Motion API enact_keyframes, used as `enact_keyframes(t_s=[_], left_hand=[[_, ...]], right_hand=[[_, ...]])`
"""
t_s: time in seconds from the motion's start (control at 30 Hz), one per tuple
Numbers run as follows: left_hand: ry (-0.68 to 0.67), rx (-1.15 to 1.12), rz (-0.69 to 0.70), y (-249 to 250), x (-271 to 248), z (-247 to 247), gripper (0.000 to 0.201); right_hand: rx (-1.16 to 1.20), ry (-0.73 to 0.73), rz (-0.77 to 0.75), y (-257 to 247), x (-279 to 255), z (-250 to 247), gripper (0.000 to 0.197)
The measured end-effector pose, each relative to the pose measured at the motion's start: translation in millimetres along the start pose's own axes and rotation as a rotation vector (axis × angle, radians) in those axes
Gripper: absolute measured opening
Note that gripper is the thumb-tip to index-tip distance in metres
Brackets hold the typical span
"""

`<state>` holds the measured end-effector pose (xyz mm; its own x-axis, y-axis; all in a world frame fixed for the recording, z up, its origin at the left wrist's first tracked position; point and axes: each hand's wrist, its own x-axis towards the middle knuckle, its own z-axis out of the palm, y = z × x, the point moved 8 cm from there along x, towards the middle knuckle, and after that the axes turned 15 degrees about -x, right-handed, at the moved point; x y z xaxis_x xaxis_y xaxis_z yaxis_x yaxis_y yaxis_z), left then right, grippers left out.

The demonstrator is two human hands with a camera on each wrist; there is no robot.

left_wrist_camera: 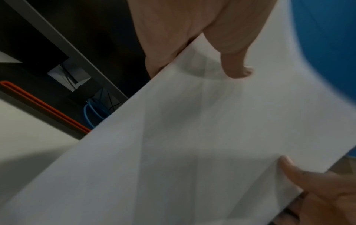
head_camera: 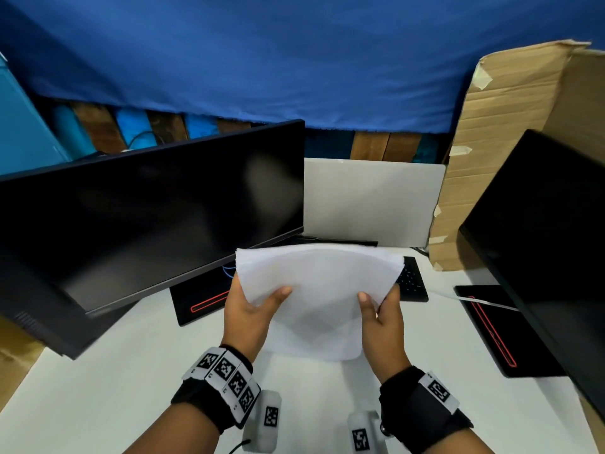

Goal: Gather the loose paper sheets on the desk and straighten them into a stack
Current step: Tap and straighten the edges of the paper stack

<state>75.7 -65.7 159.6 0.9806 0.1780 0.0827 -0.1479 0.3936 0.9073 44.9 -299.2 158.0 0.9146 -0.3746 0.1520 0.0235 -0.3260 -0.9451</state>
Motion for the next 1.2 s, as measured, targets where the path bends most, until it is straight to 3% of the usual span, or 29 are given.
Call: enact_keyframes(t_s=[0.2,0.37,0.53,0.7,0.8,0.87,1.03,1.2], left_hand=[[-0.042,-0.081,0.049,23,8,20,0.035],[-0.066,-0.081,0.115,37,11,21,0.044],[-0.044,-0.053,0.089,22,7,11,0.05],[-0.017,-0.06,0.072,12,4,3,0.055],[-0.005,-0.048,0.059,4,3,-4,0.051],[-0.001,-0.002,0.05,-5,2,-13,0.045],[-0.034,0.163,-0.003,-35,-3,-25,0.021],[-0.023,0.195,-0.003,-24,-2,-14,0.029]], right_hand=[[0.069,0.044,-0.021,-13,5,-4,0.045],[0.074,0.053,-0.093,-28,4,-9,0.042],[-0.095,0.164,-0.274,-45,-7,-16,0.082],[-0.291,0.139,-0.375,-53,-14,-10,0.058],[-0.164,0.163,-0.313,-45,-12,-16,0.075],[0.032,0.115,-0.172,-24,-6,-16,0.078],[0.075,-0.03,0.096,26,0,-4,0.037],[0.037,-0.016,0.117,17,0,2,0.038]])
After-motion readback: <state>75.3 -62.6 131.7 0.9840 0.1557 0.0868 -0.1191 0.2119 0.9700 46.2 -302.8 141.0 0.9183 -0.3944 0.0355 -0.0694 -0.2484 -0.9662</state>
